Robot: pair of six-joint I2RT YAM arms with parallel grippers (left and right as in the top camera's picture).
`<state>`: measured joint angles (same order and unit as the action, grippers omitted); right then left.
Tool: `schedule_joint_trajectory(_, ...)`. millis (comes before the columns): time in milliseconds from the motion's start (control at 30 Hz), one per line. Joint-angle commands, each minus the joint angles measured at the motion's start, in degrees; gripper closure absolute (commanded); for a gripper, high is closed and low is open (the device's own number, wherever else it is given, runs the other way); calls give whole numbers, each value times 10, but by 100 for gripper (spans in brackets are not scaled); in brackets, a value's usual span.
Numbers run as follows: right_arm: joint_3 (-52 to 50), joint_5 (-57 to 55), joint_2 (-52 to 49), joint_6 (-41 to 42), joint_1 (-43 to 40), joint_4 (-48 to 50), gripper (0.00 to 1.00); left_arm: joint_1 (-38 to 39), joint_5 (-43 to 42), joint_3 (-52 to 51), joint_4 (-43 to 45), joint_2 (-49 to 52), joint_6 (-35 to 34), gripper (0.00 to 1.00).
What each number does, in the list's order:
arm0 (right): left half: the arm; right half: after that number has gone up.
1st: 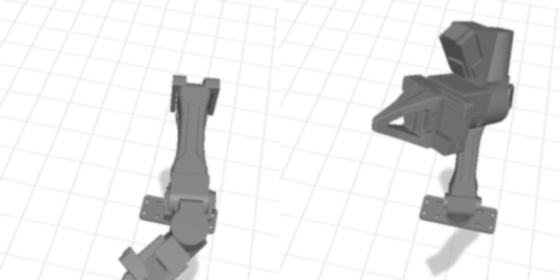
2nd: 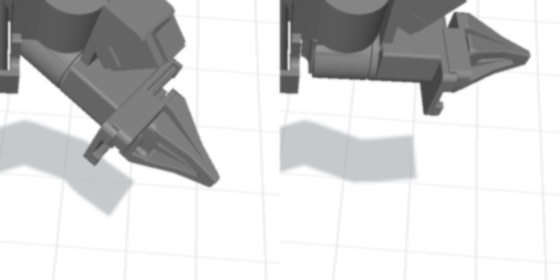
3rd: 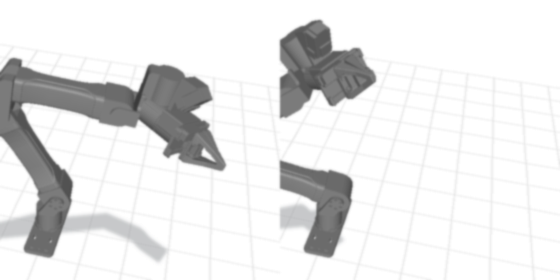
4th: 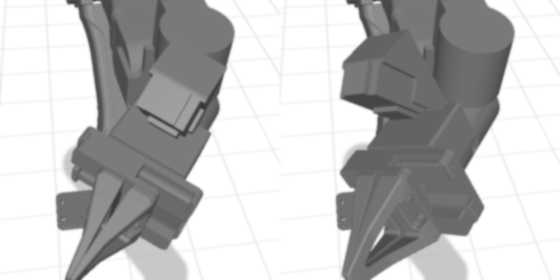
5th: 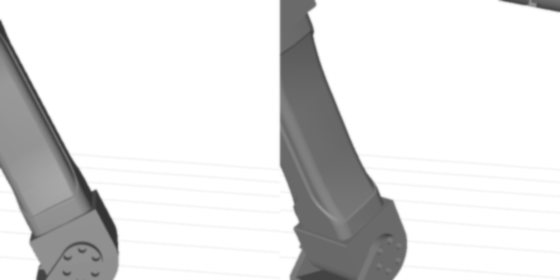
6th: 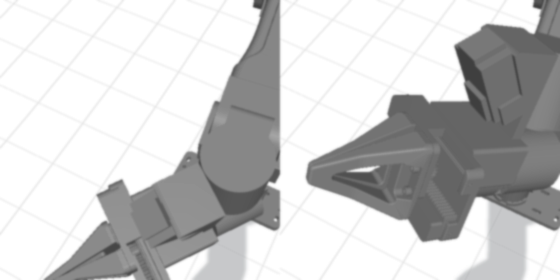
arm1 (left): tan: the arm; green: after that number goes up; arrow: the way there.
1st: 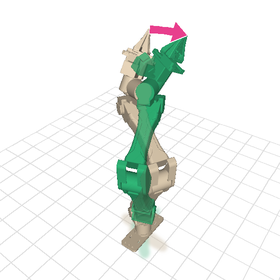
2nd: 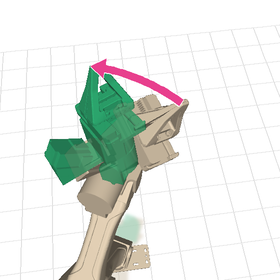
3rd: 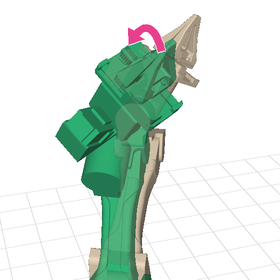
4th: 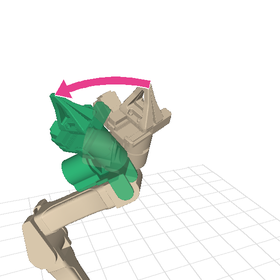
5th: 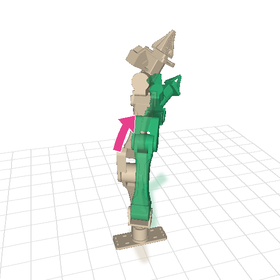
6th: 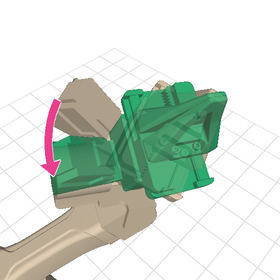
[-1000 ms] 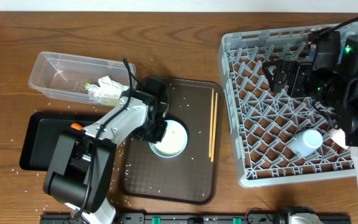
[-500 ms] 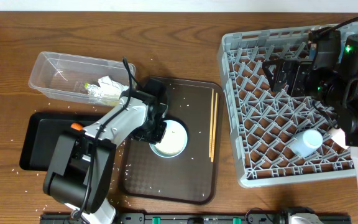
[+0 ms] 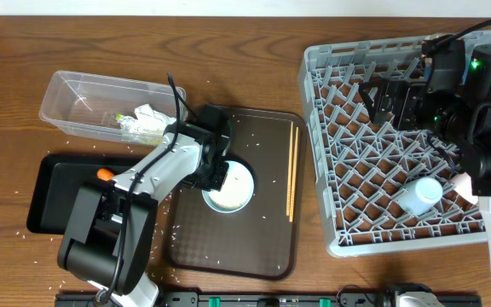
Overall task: Sort waste into correct bins and load items into the dishwasher rack
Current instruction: 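Carry the white rice bowl leftward over the black tray with left gripper, then tip the white bowl with the left gripper to dump rice onto black tray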
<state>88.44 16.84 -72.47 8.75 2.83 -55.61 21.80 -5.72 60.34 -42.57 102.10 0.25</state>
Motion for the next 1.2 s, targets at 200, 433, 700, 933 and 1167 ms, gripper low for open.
schedule_joint_trajectory(200,6,-3,-2,6,6,-1,1,-3,-70,-9,-10,-1,2,94)
schedule_joint_trajectory(433,6,-4,-2,6,6,-1,1,-7,-80,54,-102,-89,-1,94)
schedule_joint_trajectory(700,6,-4,-2,6,6,2,1,-115,23,118,-240,-222,-41,94)
schedule_joint_trajectory(933,6,-3,-2,6,6,10,1,-294,99,118,-311,-280,-86,94)
schedule_joint_trajectory(1167,6,-3,-2,6,6,13,1,-419,247,118,-316,-283,-148,94)
